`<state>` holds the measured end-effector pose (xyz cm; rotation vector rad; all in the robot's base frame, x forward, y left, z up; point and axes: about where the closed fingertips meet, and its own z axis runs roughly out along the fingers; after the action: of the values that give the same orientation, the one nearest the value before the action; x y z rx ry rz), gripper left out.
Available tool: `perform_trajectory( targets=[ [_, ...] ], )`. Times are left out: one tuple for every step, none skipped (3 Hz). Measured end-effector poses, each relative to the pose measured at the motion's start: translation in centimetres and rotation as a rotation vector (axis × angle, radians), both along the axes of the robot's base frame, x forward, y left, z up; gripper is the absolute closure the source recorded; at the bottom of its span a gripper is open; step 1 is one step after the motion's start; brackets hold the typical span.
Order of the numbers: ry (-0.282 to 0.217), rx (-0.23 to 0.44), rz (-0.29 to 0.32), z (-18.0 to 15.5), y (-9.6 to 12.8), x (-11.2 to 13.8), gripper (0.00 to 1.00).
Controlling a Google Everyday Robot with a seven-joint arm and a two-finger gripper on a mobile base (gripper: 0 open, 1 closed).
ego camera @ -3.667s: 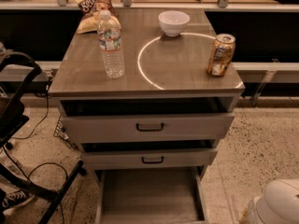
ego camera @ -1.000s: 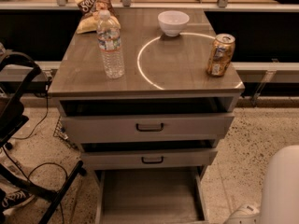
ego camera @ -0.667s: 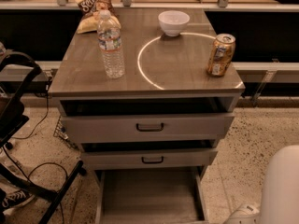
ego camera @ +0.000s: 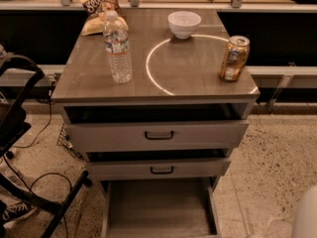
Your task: Close bottom drawer
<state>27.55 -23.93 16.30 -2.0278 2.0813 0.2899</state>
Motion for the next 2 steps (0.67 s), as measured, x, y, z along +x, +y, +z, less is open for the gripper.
perform_trajectory(
  targets=[
    [-0.078,0.047,0.053,-1.5,2.2,0.1,1.0],
    [-0.171,0.07,0.114,-1.4,5.2,1.4,1.0]
  ],
)
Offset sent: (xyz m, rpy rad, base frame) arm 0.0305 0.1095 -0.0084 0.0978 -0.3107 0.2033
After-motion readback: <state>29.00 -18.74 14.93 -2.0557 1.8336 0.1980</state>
